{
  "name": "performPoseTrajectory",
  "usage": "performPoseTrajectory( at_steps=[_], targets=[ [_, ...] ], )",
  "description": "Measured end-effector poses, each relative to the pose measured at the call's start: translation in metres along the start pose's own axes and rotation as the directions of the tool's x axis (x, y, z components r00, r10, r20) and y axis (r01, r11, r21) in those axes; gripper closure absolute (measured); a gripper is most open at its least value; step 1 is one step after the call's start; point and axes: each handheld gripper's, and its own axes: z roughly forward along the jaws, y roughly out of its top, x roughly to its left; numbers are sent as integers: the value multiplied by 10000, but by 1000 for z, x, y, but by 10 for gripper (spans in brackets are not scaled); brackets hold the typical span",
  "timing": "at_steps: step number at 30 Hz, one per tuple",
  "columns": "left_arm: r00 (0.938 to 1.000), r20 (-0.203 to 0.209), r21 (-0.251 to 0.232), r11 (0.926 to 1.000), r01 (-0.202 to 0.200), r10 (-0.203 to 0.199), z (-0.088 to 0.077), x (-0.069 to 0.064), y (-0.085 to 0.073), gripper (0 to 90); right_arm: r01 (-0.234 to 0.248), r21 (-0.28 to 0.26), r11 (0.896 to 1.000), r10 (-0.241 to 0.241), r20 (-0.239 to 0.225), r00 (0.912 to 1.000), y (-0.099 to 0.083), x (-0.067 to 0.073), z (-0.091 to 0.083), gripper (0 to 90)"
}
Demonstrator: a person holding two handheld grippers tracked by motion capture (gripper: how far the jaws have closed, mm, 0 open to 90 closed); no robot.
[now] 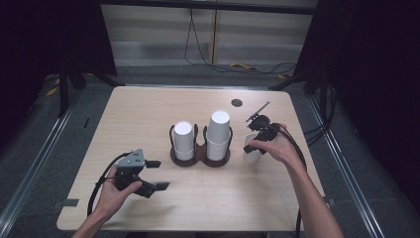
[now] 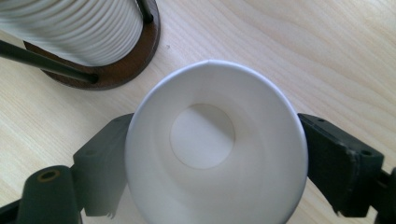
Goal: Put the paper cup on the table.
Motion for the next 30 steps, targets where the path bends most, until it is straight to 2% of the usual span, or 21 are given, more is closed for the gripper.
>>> performPoseTrajectory(
  at_steps=[14,16,22,24,27,30],
  targets=[
    [10000,-54,99,10000,-9,9,0,0,0,159,-519,-927,9943,483,-405,9980,-4,-1,-3,149],
    [10000,-39,112,9999,3,-2,0,0,0,159,-579,-1100,9922,548,-311,9980,-5,-1,-4,155],
    [10000,-85,88,9999,-48,48,-1,0,0,159,-713,-1886,9795,678,-251,9974,-9,-2,-8,156],
    [9999,-118,96,10000,-3,4,-1,0,0,159,-748,-2276,9709,670,-420,9969,-10,-2,-10,160],
    [10000,-74,104,9999,-51,51,-1,0,0,159,-821,-2459,9658,750,-378,9965,-11,-2,-11,159],
    [10000,-86,101,9999,-1,2,-1,1,0,159,-953,-2830,9544,874,-406,9953,-11,-2,-13,158]
  ],
)
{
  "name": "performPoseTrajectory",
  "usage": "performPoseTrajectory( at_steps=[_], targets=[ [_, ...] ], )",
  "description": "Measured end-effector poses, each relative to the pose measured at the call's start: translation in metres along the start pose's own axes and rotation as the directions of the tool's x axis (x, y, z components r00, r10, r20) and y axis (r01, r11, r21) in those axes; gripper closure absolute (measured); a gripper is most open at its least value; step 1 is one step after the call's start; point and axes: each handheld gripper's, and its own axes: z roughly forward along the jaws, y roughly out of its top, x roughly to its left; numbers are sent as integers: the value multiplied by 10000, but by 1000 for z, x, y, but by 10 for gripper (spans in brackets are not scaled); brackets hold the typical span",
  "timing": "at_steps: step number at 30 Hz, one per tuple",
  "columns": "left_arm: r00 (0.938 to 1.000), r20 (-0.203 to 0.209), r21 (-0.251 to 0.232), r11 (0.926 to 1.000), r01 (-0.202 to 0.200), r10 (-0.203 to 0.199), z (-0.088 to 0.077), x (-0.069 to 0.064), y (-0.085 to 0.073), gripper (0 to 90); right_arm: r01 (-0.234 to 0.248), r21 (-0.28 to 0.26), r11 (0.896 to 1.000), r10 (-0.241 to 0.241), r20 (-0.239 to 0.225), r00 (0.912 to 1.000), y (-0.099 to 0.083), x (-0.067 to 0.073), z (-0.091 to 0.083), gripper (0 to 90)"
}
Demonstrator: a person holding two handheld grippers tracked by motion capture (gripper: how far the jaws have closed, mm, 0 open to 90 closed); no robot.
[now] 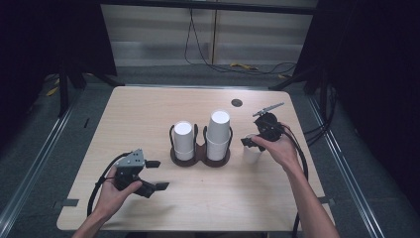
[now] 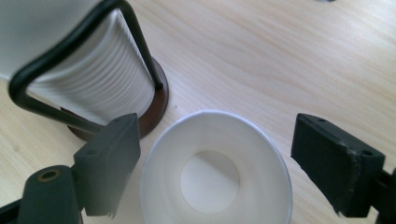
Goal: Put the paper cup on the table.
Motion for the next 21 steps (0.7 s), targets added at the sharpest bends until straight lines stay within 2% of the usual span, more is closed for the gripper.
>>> performPoseTrajectory(
  at_steps=[2,4,6,11,16,21],
  targets=[
    [10000,4,-10,10000,76,-76,0,0,0,159,-105,-401,9991,98,-165,9998,-1,0,-2,161],
    [10000,-12,-172,9998,76,-76,0,0,1,159,-128,-607,9981,124,-71,9999,-2,0,-4,179],
    [10000,-11,-231,9997,16,-16,-2,0,1,159,-206,-1146,9932,187,-184,9997,-3,0,-6,183],
    [9997,-215,-324,9994,77,-84,-3,1,1,159,-260,-1543,9877,238,-159,9996,-7,4,-9,183],
    [9994,-292,-355,9992,159,-170,-3,0,1,159,-448,-2099,9767,412,-216,9989,-10,5,-15,184],
    [9990,-382,-311,9992,234,-246,-6,-1,1,159,-438,-2555,9658,397,-213,9990,-14,8,-22,190]
  ],
)
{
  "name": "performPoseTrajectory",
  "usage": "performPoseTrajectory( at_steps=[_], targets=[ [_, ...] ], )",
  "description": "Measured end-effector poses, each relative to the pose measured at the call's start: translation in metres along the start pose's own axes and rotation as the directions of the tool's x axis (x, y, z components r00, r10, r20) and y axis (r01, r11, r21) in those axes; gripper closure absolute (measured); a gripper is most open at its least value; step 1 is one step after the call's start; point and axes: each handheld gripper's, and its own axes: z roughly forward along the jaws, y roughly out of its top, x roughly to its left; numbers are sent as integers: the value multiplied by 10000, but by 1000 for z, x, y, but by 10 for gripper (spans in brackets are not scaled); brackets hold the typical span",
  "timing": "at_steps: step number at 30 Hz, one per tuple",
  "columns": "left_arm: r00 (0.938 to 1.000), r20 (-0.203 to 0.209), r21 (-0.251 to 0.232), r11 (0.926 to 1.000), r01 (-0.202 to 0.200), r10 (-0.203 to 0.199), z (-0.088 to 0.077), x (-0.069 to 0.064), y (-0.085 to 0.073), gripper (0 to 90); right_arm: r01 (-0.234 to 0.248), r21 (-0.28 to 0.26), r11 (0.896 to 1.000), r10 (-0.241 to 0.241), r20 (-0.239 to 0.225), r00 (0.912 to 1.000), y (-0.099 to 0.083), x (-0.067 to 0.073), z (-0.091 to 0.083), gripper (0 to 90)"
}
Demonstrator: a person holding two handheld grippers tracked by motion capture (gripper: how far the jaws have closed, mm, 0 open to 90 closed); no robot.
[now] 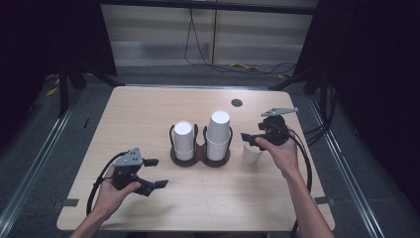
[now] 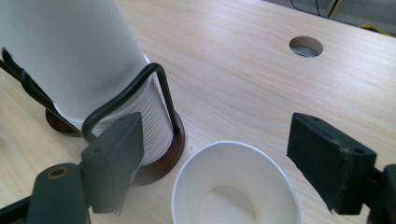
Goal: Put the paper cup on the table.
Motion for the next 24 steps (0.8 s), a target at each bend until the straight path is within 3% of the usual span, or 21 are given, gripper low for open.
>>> performPoseTrajectory(
  at_steps=[6,17,24],
  targets=[
    [9997,-51,-7,9997,226,-226,-2,1,-2,159,17,-436,9990,-21,-78,10000,-9,8,-10,202],
    [9996,-199,132,9997,209,-206,-1,2,-9,159,-78,-1293,9916,49,-227,9997,-37,24,-28,199],
    [9989,-225,115,9990,422,-419,-4,4,-12,159,54,-1604,9870,-112,-352,9993,-56,42,-36,202]
  ],
)
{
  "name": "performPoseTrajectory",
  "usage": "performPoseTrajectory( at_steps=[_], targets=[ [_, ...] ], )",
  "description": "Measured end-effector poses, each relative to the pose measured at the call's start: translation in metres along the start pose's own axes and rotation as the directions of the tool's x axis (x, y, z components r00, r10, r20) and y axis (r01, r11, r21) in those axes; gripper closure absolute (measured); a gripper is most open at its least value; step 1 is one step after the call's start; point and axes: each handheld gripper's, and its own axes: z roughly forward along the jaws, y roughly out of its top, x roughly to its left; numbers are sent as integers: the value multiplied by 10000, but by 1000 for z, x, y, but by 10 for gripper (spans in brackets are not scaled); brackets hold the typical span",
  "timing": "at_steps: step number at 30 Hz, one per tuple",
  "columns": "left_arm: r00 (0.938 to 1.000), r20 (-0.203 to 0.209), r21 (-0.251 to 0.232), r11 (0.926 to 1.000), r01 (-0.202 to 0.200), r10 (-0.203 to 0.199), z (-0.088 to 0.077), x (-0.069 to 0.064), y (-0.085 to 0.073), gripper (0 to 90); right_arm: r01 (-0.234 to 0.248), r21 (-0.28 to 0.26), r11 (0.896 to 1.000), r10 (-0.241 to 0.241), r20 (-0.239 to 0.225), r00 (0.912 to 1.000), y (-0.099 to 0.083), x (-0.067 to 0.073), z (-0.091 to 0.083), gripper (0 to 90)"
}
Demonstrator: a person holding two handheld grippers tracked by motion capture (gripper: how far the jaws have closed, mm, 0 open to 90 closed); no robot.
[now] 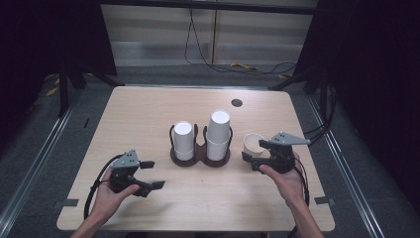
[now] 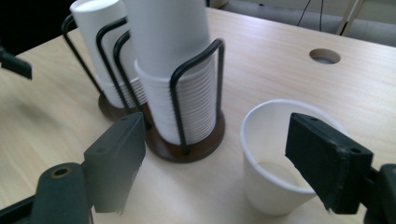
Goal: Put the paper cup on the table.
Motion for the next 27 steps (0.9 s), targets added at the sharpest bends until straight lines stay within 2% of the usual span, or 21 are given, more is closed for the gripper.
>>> performPoseTrajectory(
  at_steps=[3,5,7,13,17,20,22,27],
  targets=[
    [10000,-14,-26,10000,63,-63,0,-1,-1,159,195,109,9998,-193,-168,9997,-9,8,-1,203],
    [10000,4,-7,10000,98,-98,1,-1,-2,159,157,187,9997,-151,-312,9994,-15,12,0,203],
    [10000,3,126,9999,19,-19,1,-2,-2,159,243,263,9994,-236,-239,9994,-23,16,2,204],
    [10000,22,32,10000,79,-79,1,-5,-5,160,147,494,9987,-124,-467,9988,-41,21,10,182],
    [9999,-69,159,9998,125,-124,3,-5,-10,161,68,584,9983,-32,-623,9981,-53,25,16,177],
    [9996,-161,216,9995,229,-226,5,-6,-14,161,-91,766,9970,148,-737,9972,-60,27,21,174],
    [9996,-164,313,9993,216,-211,8,-6,-16,161,58,954,9954,18,-794,9968,-63,29,24,174],
    [9997,-48,299,9993,232,-231,11,-8,-18,161,-19,1441,9896,132,-775,9969,-67,27,31,174]
  ],
)
